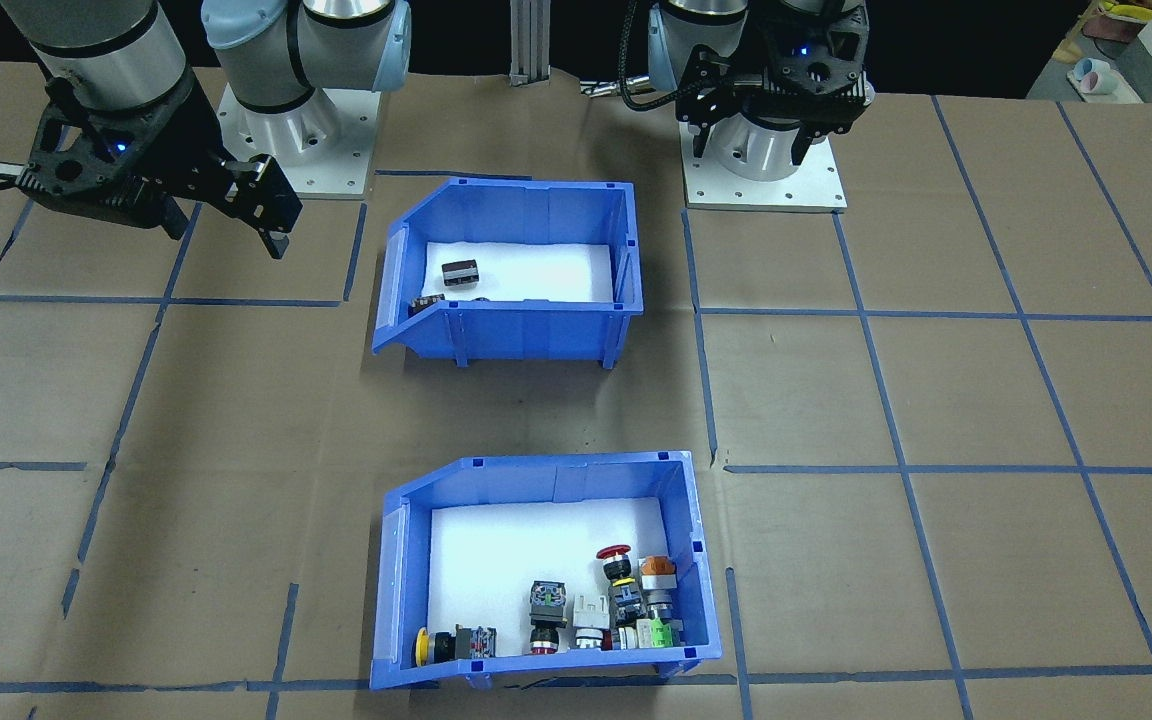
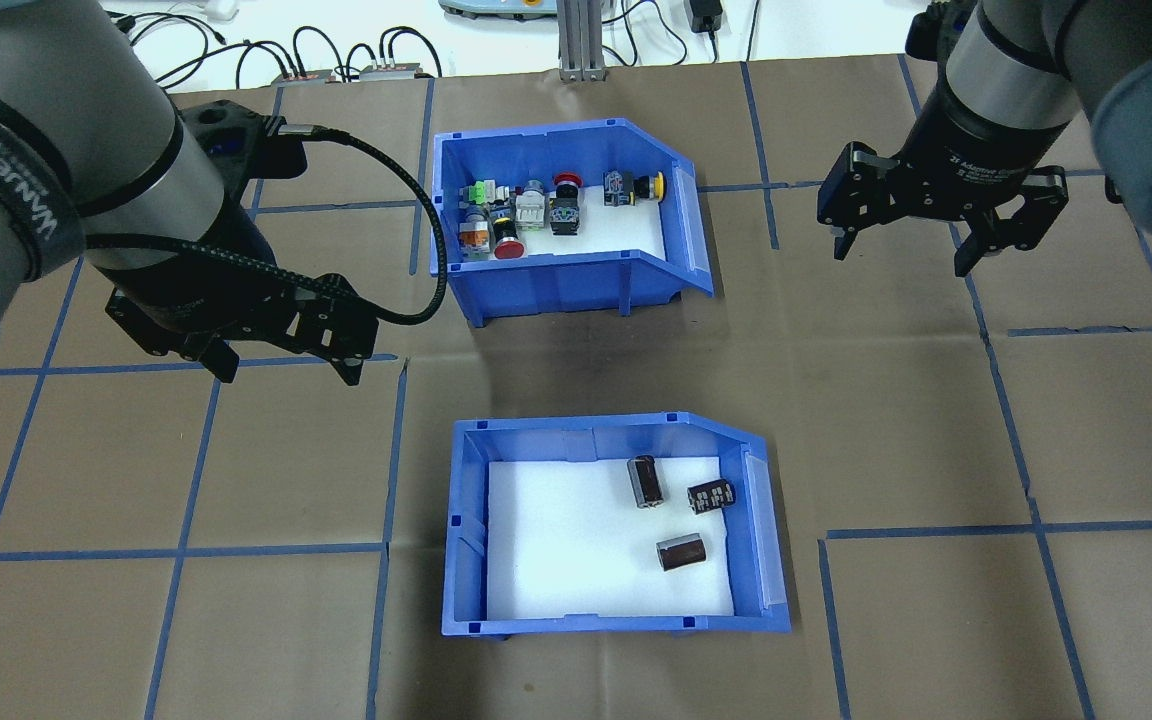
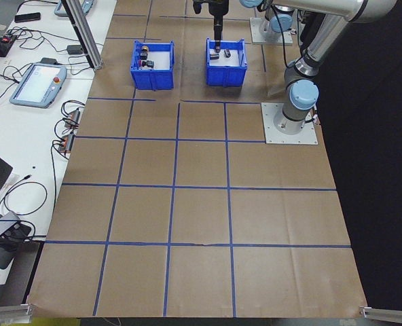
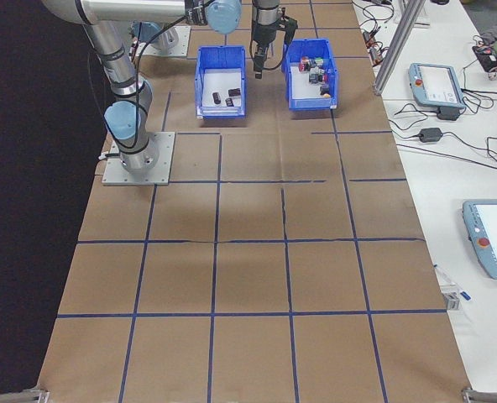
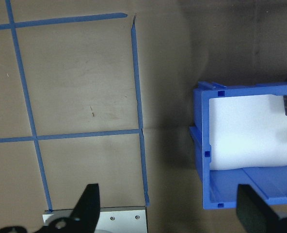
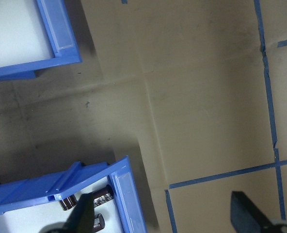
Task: Place battery box in front
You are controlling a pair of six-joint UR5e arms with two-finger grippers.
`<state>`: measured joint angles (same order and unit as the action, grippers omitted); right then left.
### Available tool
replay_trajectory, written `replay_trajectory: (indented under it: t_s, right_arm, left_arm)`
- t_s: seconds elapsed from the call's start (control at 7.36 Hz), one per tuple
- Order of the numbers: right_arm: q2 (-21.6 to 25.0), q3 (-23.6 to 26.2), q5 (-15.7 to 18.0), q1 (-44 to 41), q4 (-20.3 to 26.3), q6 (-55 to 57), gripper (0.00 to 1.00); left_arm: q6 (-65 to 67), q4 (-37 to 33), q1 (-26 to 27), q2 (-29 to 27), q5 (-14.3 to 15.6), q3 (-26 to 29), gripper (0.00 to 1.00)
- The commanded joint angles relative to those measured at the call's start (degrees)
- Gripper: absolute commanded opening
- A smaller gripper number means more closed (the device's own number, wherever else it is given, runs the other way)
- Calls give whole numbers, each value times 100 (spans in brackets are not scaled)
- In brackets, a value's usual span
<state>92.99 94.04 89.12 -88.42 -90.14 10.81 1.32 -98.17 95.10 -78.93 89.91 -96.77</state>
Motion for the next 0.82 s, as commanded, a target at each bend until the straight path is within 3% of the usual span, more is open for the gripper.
replay_trajectory:
  t_s: [0.0, 0.41, 0.68]
  right_arm:
    - [-9, 1, 0, 0, 5, -9, 100]
    - [-96, -60, 0, 0, -56, -131, 100]
    - [-236, -104, 288, 9, -363, -1172, 100]
  left_arm:
    - [0, 0, 0, 9, 9, 0, 99]
    - [0, -9, 0, 0, 17, 26, 99]
    - [9, 0, 0, -26, 0, 0, 99]
